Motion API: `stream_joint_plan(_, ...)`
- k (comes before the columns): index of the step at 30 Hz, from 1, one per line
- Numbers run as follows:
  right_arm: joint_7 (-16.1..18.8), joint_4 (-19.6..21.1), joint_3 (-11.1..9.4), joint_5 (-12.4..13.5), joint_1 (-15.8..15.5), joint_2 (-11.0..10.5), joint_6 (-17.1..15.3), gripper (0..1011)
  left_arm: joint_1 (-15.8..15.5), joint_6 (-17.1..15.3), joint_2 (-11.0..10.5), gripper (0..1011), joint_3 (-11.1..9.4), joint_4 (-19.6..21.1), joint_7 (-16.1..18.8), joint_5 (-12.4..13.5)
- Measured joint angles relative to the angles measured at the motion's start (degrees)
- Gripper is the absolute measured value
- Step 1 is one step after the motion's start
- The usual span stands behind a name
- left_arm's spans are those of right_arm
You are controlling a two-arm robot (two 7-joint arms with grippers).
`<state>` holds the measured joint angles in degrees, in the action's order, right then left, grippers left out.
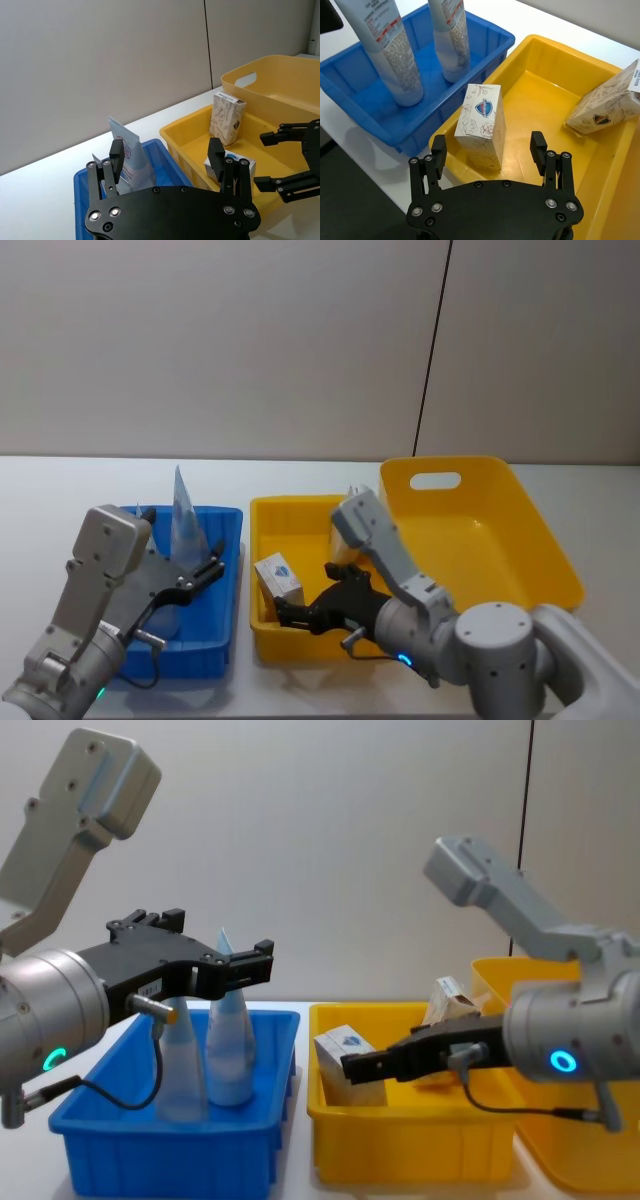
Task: Bimanual collaborative sorting of washing and personal care products
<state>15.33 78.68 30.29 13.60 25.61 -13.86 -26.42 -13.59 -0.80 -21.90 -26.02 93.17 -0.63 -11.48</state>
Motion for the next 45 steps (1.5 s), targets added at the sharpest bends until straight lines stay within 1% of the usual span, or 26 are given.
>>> stream_joint_plan(5,-2.1,-0.5,0.9,-1.6,0.1,1.1,-0.2,1002,0.0,0.0,0.0,1001,0.0,0.0,0.0,0.0)
stream_joint_plan(10,-3.2,-1.6,1.3,-2.6,0.3,2.2,-0.1,1002,0.0,0.0,0.0,1001,0.0,0.0,0.0,0.0)
stream_joint_plan(22,-5.1,-4.4,1.7,-4.0,0.9,4.2,0.9,1002,0.0,0.0,0.0,1001,0.0,0.0,0.0,0.0)
stream_joint_plan(32,-6.2,-6.1,1.0,-4.6,1.2,5.3,1.9,1002,0.0,0.0,0.0,1001,0.0,0.0,0.0,0.0)
stream_joint_plan(45,-5.8,-9.1,-0.4,-4.3,2.0,6.7,4.2,1002,0.0,0.0,0.0,1001,0.0,0.0,0.0,0.0)
